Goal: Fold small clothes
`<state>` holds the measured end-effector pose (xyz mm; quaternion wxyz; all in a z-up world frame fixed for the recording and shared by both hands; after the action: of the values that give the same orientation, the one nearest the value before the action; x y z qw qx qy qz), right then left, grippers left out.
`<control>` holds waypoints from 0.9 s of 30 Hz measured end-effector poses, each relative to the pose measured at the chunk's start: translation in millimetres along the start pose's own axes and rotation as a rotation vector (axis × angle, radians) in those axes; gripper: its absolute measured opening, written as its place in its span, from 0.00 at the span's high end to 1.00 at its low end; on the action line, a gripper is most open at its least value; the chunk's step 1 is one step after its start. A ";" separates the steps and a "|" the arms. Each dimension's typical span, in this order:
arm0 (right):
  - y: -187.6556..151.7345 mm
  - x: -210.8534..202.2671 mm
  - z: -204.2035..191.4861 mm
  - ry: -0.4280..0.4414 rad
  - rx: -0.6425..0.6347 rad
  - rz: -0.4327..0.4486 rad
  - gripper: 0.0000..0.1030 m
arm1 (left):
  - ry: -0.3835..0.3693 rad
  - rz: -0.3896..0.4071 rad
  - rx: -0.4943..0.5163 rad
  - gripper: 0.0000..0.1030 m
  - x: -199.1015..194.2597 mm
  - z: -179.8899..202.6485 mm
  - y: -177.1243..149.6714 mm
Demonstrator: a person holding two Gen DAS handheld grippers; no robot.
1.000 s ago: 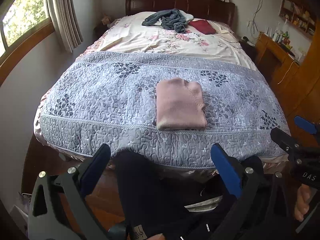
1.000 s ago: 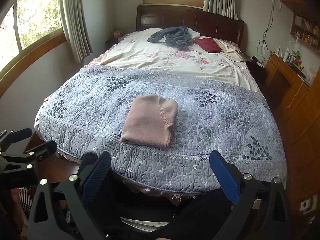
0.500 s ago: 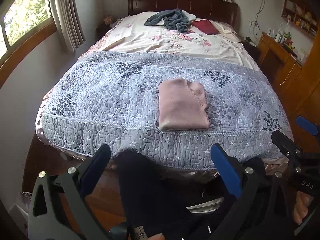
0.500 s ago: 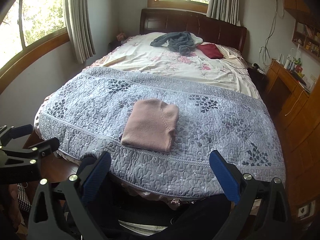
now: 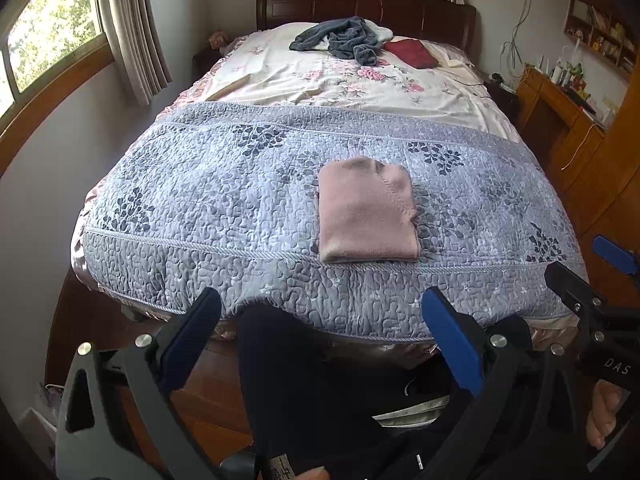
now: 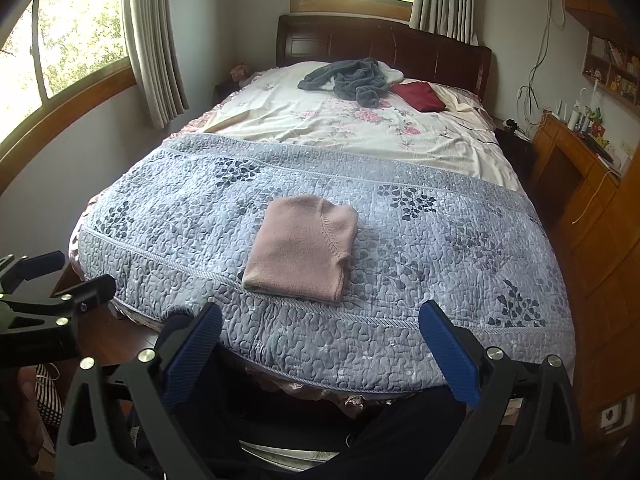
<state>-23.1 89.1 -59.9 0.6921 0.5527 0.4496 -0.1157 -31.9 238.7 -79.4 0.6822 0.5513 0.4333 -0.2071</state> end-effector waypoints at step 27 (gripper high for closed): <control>3.7 6.1 3.9 -0.009 0.003 0.004 0.04 | -0.012 -0.006 0.020 0.03 10.0 -4.9 7.3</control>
<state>-15.3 89.1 -62.1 0.6937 0.5539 0.4452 -0.1177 -22.7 247.5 -83.5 0.6786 0.5557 0.4285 -0.2169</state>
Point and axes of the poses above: each gripper's, at about its wrist camera, not at the fingertips, and x roughly the way its jaws point, z to its right, y to its top, the point moved 3 cm from there along x, roughly the way its jaws point, and after that the axes turned 2 degrees about y, right-handed, at the moved point
